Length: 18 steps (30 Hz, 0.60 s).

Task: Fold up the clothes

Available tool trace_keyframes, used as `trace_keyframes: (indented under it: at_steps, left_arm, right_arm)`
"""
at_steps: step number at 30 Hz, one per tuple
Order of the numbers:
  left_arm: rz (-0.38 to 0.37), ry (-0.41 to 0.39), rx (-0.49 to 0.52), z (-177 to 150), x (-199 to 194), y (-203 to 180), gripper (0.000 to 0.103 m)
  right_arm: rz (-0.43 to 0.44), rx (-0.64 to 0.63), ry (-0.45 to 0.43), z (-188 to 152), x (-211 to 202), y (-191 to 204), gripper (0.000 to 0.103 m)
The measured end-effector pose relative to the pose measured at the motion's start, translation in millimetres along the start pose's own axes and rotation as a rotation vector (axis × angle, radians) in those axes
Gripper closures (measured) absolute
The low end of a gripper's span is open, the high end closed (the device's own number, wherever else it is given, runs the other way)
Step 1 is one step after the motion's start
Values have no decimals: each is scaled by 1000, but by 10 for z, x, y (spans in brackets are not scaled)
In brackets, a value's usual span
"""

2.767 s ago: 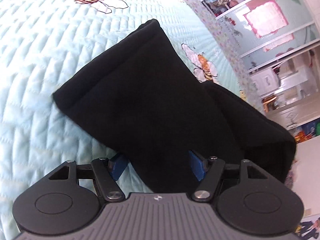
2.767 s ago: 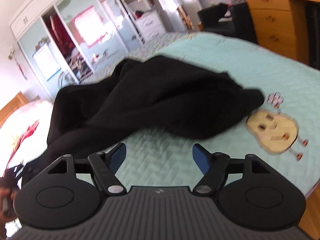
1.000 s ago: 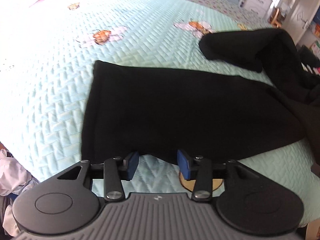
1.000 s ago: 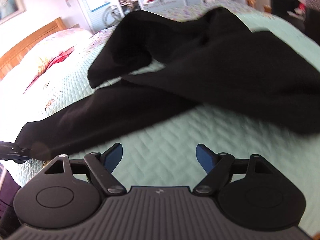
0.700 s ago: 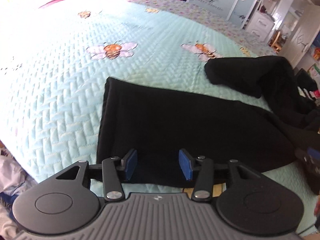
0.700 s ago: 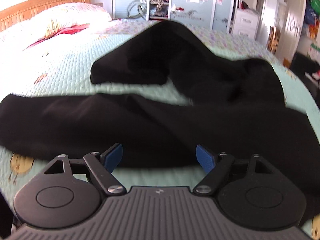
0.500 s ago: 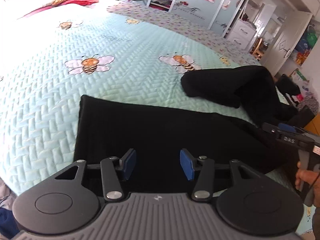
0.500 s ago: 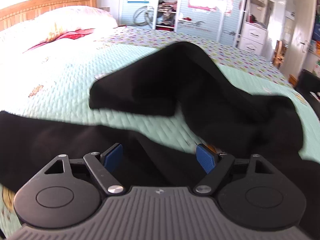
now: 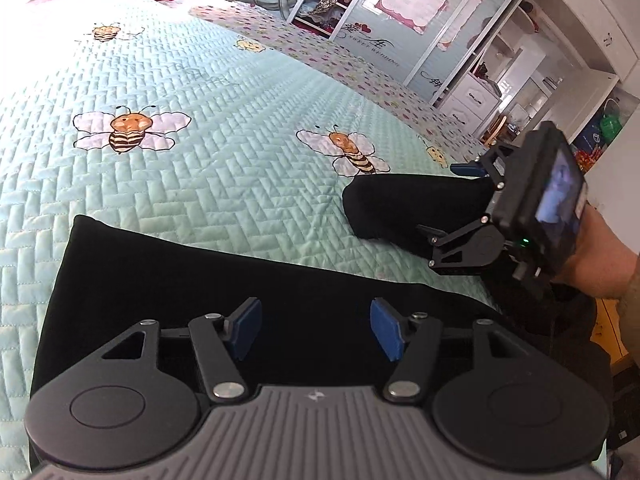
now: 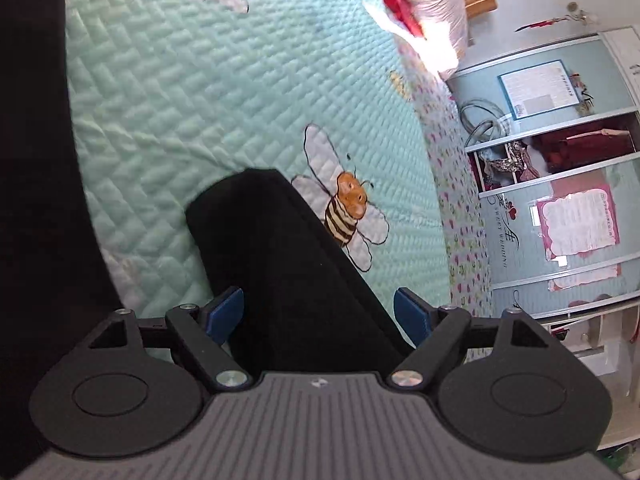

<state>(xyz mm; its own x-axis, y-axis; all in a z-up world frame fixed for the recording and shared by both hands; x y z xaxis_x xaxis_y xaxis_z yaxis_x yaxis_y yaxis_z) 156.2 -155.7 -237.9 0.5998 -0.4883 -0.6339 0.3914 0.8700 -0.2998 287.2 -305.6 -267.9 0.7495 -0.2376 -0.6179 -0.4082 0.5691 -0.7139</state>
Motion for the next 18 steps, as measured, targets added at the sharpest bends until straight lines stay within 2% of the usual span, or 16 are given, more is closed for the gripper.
trace_keyframes:
  at_steps: [3, 4, 5, 6, 7, 9, 13, 16, 18]
  left_arm:
    - [-11, 32, -19, -63, 78, 65, 38]
    - [-24, 48, -27, -85, 108, 79, 38]
    - [-35, 60, -32, -95, 125, 80, 38]
    - [-45, 68, -33, -96, 132, 73, 38]
    - [-58, 70, -31, -89, 133, 56, 38]
    - [-110, 62, -23, -48, 132, -3, 36]
    - [-250, 66, -98, 66, 233, -139, 35]
    - [-308, 114, -167, 110, 439, -283, 35]
    - [-290, 135, -138, 130, 551, -411, 35]
  right_arm:
    - [-4, -59, 53, -83, 194, 26, 21]
    - [40, -44, 75, -103, 205, 50, 29]
    - [86, -28, 96, -123, 215, 75, 43]
    - [127, 19, 130, -132, 225, 121, 84]
    - [139, 63, 126, -178, 137, 150, 93]
    - [159, 150, 115, -270, -43, 206, 93]
    - [231, 541, 60, -698, -619, 186, 93]
    - [275, 801, 11, -1061, -1006, 251, 93]
    - [291, 919, -24, -1231, -1145, 339, 93]
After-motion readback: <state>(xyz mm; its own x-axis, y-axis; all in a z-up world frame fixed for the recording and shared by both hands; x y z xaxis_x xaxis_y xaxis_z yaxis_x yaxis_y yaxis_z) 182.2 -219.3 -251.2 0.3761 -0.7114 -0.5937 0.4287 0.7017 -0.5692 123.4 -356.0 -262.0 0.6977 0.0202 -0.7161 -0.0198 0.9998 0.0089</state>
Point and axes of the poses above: each gripper's, at about its wrist camera, not at the fingertips, and x roughly the way its jaws point, y to its left, z to its top, the point moved 6 cm from there along x, roughly the way its jaws point, and after that the axes turned 13 degrees about x, right-handed, at the moved point
